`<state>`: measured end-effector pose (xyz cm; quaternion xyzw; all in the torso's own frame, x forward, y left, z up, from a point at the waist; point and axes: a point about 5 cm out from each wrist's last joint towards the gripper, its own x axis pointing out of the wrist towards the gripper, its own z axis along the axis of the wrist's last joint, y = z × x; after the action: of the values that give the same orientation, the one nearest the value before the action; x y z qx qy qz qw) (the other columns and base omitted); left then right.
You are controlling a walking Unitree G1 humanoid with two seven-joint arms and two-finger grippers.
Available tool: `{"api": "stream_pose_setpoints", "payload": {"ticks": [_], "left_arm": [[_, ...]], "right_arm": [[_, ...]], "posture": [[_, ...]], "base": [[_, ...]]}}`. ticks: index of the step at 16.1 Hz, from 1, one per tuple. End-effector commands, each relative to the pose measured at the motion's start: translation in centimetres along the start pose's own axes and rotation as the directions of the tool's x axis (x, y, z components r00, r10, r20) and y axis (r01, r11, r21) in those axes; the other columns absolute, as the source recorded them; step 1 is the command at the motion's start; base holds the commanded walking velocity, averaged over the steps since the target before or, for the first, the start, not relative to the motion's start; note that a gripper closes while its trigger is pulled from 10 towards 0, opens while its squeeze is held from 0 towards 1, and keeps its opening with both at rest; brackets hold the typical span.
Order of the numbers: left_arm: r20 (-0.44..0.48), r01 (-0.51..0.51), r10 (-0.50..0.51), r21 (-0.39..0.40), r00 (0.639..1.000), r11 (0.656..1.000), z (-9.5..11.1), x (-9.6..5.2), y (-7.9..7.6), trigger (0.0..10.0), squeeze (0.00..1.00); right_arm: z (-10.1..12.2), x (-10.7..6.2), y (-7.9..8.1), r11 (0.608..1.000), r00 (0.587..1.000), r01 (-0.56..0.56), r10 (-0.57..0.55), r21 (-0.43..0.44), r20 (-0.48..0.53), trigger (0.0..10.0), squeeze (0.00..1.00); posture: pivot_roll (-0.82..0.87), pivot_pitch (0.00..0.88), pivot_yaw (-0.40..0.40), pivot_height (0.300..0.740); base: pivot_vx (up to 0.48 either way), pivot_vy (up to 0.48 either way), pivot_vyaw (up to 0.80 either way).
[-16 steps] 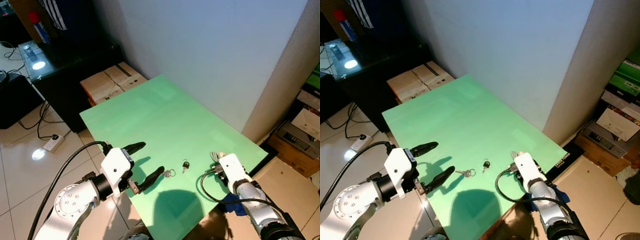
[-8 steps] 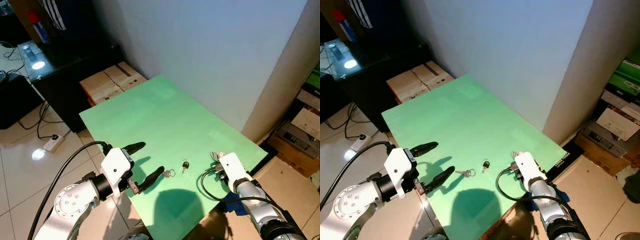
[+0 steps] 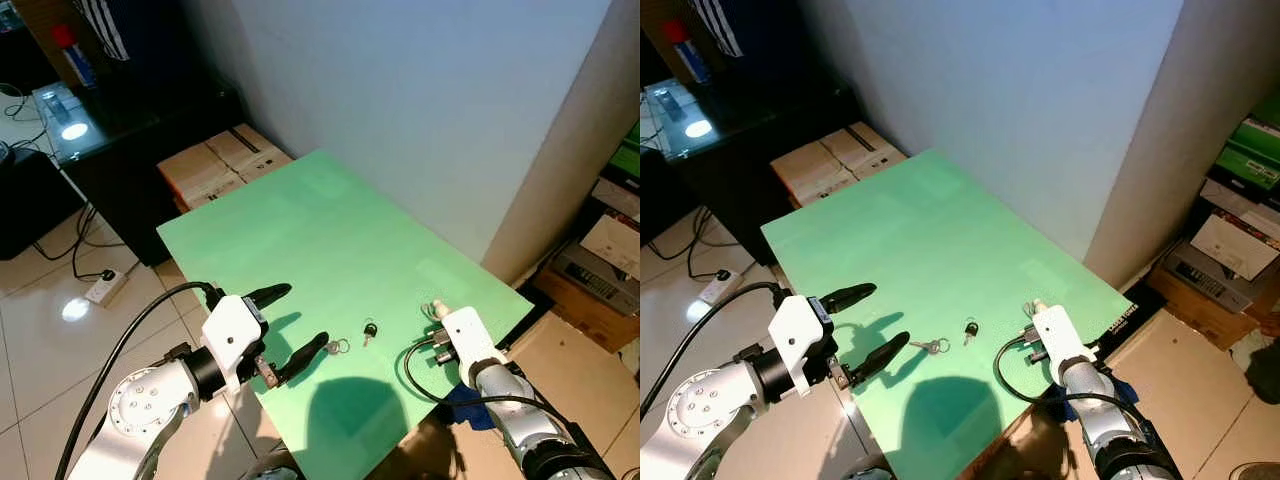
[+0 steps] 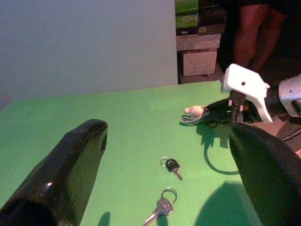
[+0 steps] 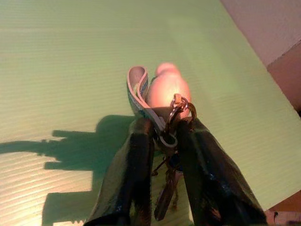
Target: Hang keys on a hook
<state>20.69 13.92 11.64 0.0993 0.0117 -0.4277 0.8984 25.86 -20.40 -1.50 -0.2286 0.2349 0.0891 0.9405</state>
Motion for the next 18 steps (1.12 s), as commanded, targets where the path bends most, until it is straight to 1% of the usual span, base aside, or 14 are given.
{"api": "stream_pose_setpoints", "payload": {"ticks": [1,7,10,13,15,16,18], "left_arm": [[-0.006,0.001,-0.001,0.015,1.0,1.0,0.2,-0.2,0.2,10.0,0.0],[-0.004,0.003,-0.003,0.016,1.0,1.0,0.2,-0.1,0.3,10.0,0.0],[-0.001,0.0,0.0,0.014,1.0,1.0,0.2,0.0,0.2,10.0,0.0],[0.003,-0.001,0.001,0.012,1.0,1.0,0.1,0.2,0.1,10.0,0.0],[0.008,-0.005,0.005,0.011,1.0,1.0,0.1,0.4,0.2,10.0,0.0],[0.014,-0.016,0.016,0.011,1.0,1.0,0.0,0.6,0.3,10.0,0.0],[0.018,-0.032,0.032,0.013,0.999,0.999,-0.1,0.8,0.5,10.0,0.0]], "right_arm": [[0.2,0.2,0.1,1.0,1.0,0.0,0.0,0.014,0.004,0.0,0.0],[0.3,0.2,0.0,1.0,1.0,0.013,-0.013,0.019,0.01,0.0,0.0],[1.5,0.0,-0.6,0.998,0.995,0.053,-0.057,0.044,0.082,0.0,0.0],[2.2,-0.4,-0.6,0.996,0.989,0.067,-0.073,0.054,0.127,0.0,0.0],[3.0,-1.0,-0.6,0.995,0.982,0.071,-0.081,0.063,0.172,0.0,0.0],[3.8,-1.6,-0.5,0.995,0.975,0.064,-0.077,0.072,0.207,0.0,0.0],[4.7,-2.0,-0.6,0.995,0.967,0.059,-0.079,0.086,0.243,0.0,0.0]], "posture": [[0.08,0.091,0.128,0.74],[0.08,0.086,0.13,0.74],[0.07,0.08,0.122,0.74],[0.06,0.075,0.117,0.74],[0.05,0.062,0.109,0.74],[0.04,0.052,0.103,0.74],[0.03,0.038,0.094,0.74]], "base": [[0.0,0.0,0.0],[0.0,0.0,0.0],[0.0,0.0,0.0],[0.0,0.0,0.0],[0.0,0.0,0.0],[0.0,0.0,0.0],[0.0,0.0,0.0]]}}
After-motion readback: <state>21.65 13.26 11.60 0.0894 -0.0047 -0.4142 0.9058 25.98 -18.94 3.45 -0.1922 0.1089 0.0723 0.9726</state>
